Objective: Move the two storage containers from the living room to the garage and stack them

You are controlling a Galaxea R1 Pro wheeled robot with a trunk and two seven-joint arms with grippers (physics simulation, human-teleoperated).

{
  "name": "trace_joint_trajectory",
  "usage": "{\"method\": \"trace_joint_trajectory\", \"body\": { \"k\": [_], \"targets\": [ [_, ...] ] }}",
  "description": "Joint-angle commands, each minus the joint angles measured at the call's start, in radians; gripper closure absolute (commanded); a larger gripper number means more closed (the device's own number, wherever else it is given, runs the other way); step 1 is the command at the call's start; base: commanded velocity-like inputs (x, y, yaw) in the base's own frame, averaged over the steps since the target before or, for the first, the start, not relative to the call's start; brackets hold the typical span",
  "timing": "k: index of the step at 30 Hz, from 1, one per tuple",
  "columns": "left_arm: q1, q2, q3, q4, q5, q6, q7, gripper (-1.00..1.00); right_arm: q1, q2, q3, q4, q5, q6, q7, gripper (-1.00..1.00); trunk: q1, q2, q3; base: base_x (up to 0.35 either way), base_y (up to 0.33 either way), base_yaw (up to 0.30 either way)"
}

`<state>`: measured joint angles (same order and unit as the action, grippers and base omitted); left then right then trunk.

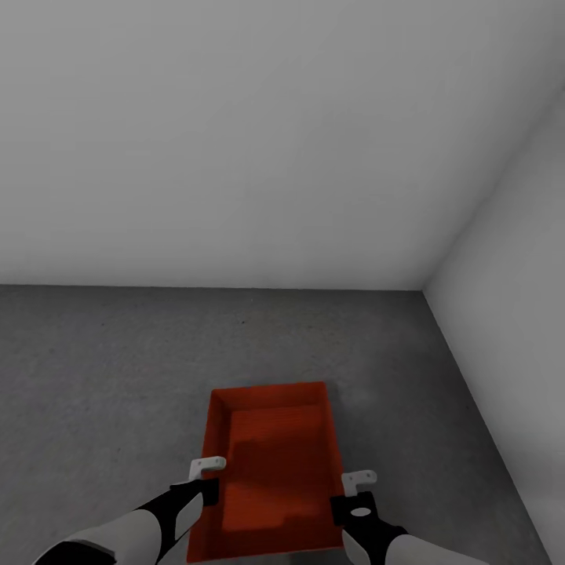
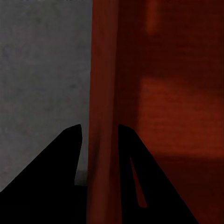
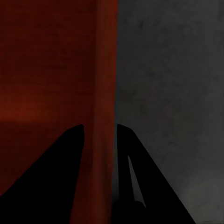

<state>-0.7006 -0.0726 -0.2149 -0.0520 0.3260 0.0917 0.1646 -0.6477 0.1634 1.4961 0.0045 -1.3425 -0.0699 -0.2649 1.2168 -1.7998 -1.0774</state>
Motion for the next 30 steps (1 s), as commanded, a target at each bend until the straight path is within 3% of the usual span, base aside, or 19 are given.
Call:
{"method": "trace_joint_trajectory", "body": {
  "k": [1,24,30],
  "targets": [
    [0.0,0.004,0.04,-0.014,0.001,-0.02,-0.002,1.0,0.0,-0.016,-0.02,-0.004,-0.013,0.001,-0.013,1.0,0.0,0.0,-0.001,0.0,0.0,0.0],
    [0.0,0.007,0.042,-0.014,0.001,-0.019,0.0,1.0,0.0,-0.017,-0.02,-0.004,-0.012,0.01,-0.013,1.0,0.0,0.0,-0.001,0.0,0.0,0.0],
    [0.0,0.007,0.042,-0.015,0.03,-0.019,0.001,1.0,0.0,-0.017,-0.022,-0.005,-0.011,0.008,-0.013,1.0,0.0,0.0,-0.001,0.0,0.0,0.0]
  ]
}}
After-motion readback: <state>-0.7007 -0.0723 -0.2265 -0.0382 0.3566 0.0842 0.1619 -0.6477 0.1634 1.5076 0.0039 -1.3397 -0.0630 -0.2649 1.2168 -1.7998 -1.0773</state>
